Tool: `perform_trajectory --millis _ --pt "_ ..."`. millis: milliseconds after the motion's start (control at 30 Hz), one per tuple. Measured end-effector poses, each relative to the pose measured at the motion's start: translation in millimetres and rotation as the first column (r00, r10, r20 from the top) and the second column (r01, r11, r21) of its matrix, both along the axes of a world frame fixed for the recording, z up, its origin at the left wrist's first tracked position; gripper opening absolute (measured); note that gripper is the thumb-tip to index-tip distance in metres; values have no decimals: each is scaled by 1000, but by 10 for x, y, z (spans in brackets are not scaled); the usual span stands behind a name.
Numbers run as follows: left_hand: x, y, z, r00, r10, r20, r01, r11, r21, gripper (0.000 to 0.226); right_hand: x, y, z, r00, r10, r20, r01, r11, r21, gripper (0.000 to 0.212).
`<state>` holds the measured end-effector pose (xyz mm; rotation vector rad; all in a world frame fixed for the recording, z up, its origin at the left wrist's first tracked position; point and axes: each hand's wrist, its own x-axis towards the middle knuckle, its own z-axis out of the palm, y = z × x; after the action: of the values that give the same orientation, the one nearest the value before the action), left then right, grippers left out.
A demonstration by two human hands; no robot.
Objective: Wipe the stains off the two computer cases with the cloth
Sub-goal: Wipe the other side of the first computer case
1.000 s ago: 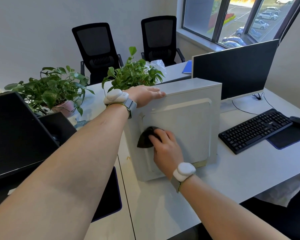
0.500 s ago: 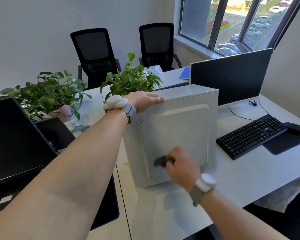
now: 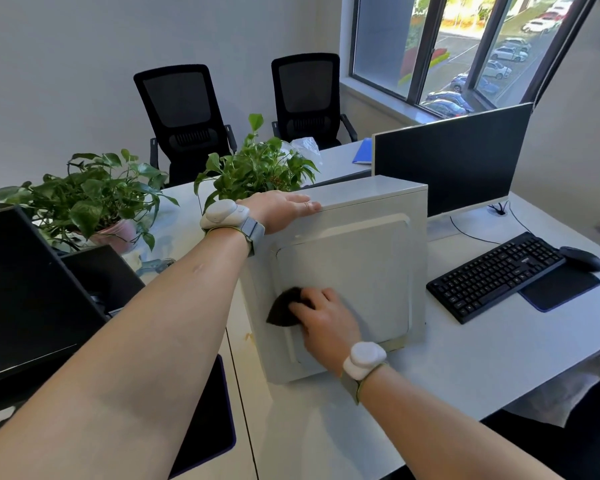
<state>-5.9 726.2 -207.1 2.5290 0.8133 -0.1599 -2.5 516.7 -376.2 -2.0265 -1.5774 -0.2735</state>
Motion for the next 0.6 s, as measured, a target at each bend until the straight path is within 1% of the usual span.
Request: perform_trajectory --millis 33,67,100,167,200,233,267,333,367,400,433,467,500,533,567,600 --pt "-9 0 0 1000 -4 -2 4 1000 5 99 98 -12 49 999 31 17 -31 999 -18 28" --pt "-11 7 -7 1000 -5 -5 5 1000 8 99 210 -28 137 999 27 35 -26 1000 -12 26" --pt "-10 8 -14 1000 -6 -8 6 1000 9 99 336 -55 243 999 -19 37 18 1000 22 26" --pt "-8 10 -17 1000 -5 -8 5 1000 14 98 641 -110 460 983 -181 -19 181 970 160 31" --pt "-10 10 -16 1000 -4 -9 4 1000 17 98 788 -143 552 958 -270 -98 285 933 220 32" --pt "-15 7 -11 1000 -3 -10 3 1000 19 98 921 -177 611 914 -349 -206 394 883 255 32" --pt "-18 0 -9 1000 -3 -11 3 1000 19 98 1021 -205 652 849 -412 -329 502 824 262 31" --pt "-23 -19 -1 1000 -20 -19 20 999 27 91 1124 -188 687 672 -489 -556 691 685 233 29" --pt "-28 -31 8 999 -30 -24 31 999 34 85 1106 -147 709 590 -504 -631 754 624 206 28" --pt "-34 -44 15 999 -35 -30 36 998 44 82 1051 -89 722 536 -523 -663 791 586 176 28" --pt "-43 -56 29 999 -42 -35 44 998 48 82 958 -29 729 529 -535 -659 796 582 166 29" --pt "-58 -54 40 997 -58 -42 60 997 47 87 831 36 713 573 -527 -628 769 611 188 31" --pt "-74 -61 54 996 -70 -53 73 996 51 93 697 79 691 656 -488 -576 702 675 226 33" --pt "-72 -71 67 995 -75 -66 79 995 56 100 582 102 655 766 -422 -486 589 764 265 36" --pt "-59 -77 81 994 -73 -75 78 995 59 102 499 95 610 871 -337 -357 443 852 278 38" --pt "-57 -78 84 995 -63 -83 69 996 61 101 442 65 570 946 -238 -221 292 921 259 39"
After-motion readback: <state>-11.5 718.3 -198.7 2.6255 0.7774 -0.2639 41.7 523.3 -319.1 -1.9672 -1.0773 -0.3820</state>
